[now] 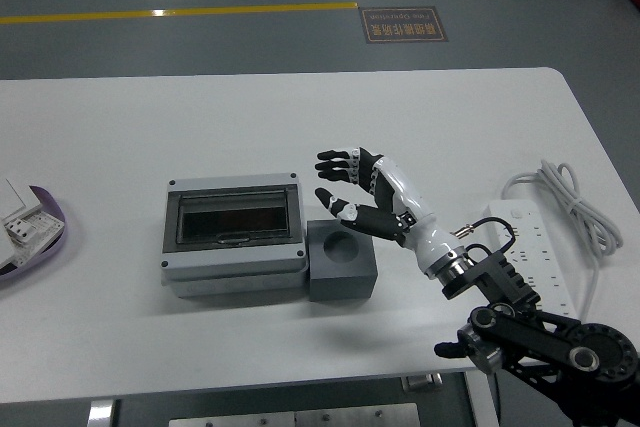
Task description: Pick up the cylinder from the cube,place it in the box,flap close box
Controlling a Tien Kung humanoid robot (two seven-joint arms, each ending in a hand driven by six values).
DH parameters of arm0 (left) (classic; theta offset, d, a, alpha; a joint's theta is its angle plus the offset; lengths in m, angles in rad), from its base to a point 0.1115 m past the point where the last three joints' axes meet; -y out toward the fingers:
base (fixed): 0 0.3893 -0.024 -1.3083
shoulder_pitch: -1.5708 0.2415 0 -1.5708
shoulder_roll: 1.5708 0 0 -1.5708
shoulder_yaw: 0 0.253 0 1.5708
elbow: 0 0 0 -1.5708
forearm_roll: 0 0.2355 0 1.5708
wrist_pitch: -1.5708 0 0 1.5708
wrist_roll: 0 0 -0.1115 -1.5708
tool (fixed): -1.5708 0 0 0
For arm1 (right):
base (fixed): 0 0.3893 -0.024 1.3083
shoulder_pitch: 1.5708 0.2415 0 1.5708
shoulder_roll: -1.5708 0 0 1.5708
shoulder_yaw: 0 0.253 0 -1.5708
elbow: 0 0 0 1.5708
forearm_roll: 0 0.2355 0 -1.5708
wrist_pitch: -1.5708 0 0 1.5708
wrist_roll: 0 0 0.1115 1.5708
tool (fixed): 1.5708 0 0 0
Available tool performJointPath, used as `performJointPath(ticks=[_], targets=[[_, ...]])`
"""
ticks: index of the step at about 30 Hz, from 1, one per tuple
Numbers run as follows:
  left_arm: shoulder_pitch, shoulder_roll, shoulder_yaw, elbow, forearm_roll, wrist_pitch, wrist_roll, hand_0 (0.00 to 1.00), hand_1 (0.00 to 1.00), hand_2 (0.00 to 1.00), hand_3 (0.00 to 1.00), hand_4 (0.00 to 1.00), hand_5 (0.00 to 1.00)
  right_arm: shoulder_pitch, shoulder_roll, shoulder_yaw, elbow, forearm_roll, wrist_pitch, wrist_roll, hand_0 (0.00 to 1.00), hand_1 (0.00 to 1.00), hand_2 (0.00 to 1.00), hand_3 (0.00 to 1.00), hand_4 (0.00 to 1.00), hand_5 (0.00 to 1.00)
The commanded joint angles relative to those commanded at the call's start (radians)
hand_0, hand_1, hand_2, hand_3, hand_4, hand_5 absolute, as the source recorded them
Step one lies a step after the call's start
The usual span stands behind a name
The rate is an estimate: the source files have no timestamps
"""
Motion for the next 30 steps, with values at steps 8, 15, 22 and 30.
performJointPath(ticks=[8,15,22,30], targets=[[-0.006,0.010,0.003,0.000,-0.007,-0.001,-0.004,0.511,0.559,0.559,0.596,0.722,0.178,-0.033,-0.015,0.053,0.015,-0.052,-0.028,-0.003,0.747,0.688,0.683,0.696,0.694,0.076],[-0.010,0.012,-0.005,-0.001,0.006,-0.005,0.003,0.511,0.560,0.559,0.596,0.722,0.178,-0.055,-0.009,0.072,0.004,-0.055,-0.035,0.001,0.738,0.692,0.657,0.693,0.684,0.013],[-0.018,0.017,-0.004,0.000,0.007,-0.005,0.000,0.511,0.558,0.560,0.598,0.723,0.159,-0.068,-0.019,0.087,-0.001,-0.041,-0.041,0.010,0.698,0.659,0.575,0.611,0.654,0.002],[-0.016,0.018,-0.020,0.004,0.024,-0.006,0.007,0.511,0.557,0.560,0.597,0.723,0.158,-0.086,-0.028,0.123,0.004,-0.033,-0.050,0.020,0.696,0.651,0.543,0.579,0.669,0.002]])
